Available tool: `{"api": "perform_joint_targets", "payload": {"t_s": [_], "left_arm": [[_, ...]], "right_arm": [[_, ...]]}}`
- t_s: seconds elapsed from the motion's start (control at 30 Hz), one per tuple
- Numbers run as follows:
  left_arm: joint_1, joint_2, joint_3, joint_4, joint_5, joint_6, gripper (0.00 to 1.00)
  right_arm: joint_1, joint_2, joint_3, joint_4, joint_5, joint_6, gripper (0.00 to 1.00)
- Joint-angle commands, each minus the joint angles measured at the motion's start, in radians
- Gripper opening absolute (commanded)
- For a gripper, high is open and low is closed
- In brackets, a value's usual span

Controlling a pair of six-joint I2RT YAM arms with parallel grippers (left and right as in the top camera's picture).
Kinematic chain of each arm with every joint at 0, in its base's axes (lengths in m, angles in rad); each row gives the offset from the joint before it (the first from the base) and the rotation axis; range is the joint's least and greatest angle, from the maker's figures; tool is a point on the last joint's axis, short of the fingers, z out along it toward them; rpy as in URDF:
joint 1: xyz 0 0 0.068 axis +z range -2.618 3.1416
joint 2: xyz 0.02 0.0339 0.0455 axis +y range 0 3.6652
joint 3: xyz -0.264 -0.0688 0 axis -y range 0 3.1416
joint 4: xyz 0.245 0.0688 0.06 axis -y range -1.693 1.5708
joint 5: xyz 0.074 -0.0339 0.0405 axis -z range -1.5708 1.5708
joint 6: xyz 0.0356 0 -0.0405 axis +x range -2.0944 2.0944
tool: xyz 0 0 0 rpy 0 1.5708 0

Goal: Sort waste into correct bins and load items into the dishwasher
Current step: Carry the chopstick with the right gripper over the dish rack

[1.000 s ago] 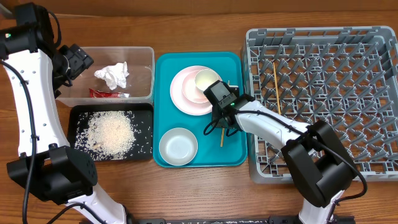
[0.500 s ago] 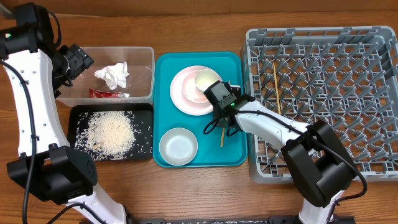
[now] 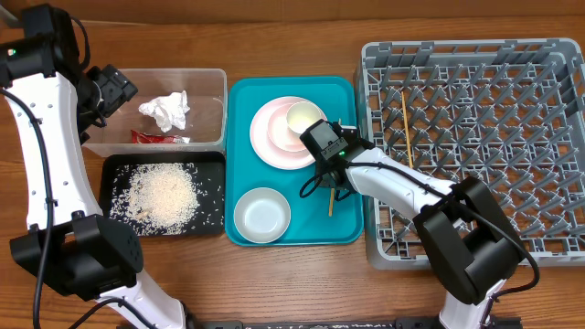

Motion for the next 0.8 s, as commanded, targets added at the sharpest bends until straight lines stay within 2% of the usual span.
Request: {"api": "perform_joint_targets", "payload": {"t_s": [0.0, 0.07, 0.23, 0.5, 0.77], "left_arm": [[-0.004, -0.004, 0.005, 0.001, -0.013, 0.012, 1.00], [-0.004, -0.004, 0.005, 0.001, -0.013, 0.012, 1.00], [-0.004, -0.004, 0.005, 0.001, -0.013, 0.012, 1.00], [-0.004, -0.004, 0.005, 0.001, -0.013, 0.012, 1.00], [-0.004, -0.004, 0.005, 0.001, -0.013, 0.012, 1.00]], "right_arm": [[-0.003, 0.005, -0.018, -0.002, 0.011, 0.008, 0.15], [-0.003, 0.005, -0.017, -0.005, -0.003, 0.008, 0.04], [-0.003, -0.026, 0.011, -0.060, -0.018, 0.004, 0.04], [-0.025, -0.167, 0.144, -0.159, -0.015, -0.088, 0.04], [-0.144, -0.293, 0.179, -0.234, -0.019, -0.264, 0.04]]}}
